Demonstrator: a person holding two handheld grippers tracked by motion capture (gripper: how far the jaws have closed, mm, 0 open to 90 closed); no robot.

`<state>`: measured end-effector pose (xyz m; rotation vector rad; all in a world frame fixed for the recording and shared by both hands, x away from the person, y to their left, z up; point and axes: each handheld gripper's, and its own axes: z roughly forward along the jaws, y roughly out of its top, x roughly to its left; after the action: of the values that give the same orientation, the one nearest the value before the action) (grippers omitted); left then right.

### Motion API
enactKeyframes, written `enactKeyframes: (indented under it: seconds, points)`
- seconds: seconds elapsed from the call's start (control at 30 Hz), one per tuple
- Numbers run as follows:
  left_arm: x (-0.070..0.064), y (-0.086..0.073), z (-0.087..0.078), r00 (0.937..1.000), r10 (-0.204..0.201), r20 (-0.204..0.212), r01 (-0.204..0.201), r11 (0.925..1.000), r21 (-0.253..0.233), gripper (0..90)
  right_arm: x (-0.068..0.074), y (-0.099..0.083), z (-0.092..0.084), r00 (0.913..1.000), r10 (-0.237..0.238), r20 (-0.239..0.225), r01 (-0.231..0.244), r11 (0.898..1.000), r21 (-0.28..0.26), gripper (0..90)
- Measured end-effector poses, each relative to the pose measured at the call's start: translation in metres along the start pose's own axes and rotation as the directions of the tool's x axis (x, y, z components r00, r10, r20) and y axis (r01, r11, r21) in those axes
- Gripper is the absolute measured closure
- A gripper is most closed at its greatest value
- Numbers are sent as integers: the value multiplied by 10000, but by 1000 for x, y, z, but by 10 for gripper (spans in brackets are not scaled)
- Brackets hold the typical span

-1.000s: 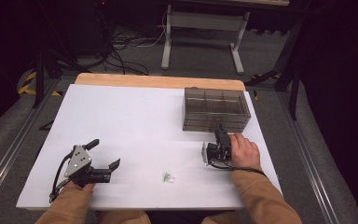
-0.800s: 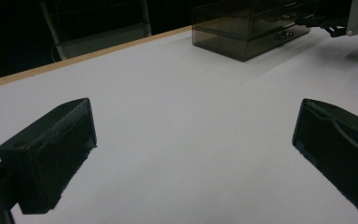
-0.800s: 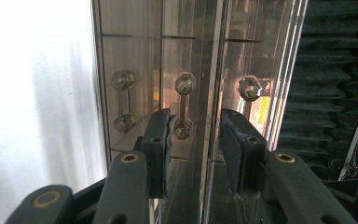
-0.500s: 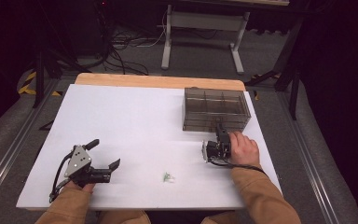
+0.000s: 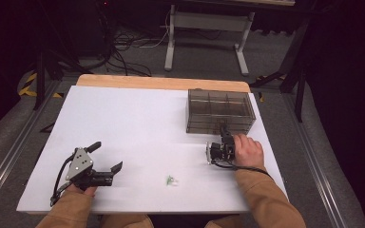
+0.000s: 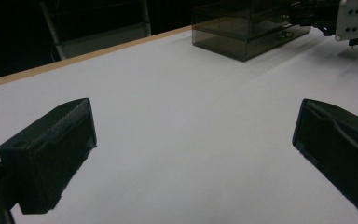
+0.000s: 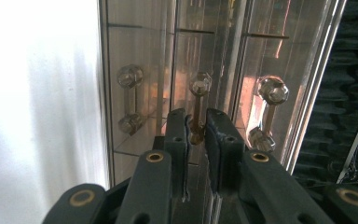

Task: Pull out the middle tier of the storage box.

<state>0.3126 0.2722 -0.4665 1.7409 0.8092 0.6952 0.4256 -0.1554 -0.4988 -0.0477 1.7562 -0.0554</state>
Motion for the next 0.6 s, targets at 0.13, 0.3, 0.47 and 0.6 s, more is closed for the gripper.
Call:
enactKeyframes:
  seconds: [0.13,0.3,0.47,0.6]
  points:
    - [0,0,0,10000,0,-5,0,10000,4,5,-1,0,0,9999,-162,53,162,9998,-64,798]
    - [0,0,0,10000,-3,-13,3,10000,7,5,0,0,0,10000,-41,-31,41,10000,8,802]
    - [0,0,0,10000,-4,-11,4,10000,9,5,-2,0,0,9999,-94,-84,93,9999,-42,805]
    - [0,0,0,10000,-16,-17,16,10000,8,5,-3,0,-1,10000,-6,-72,6,10000,-12,810]
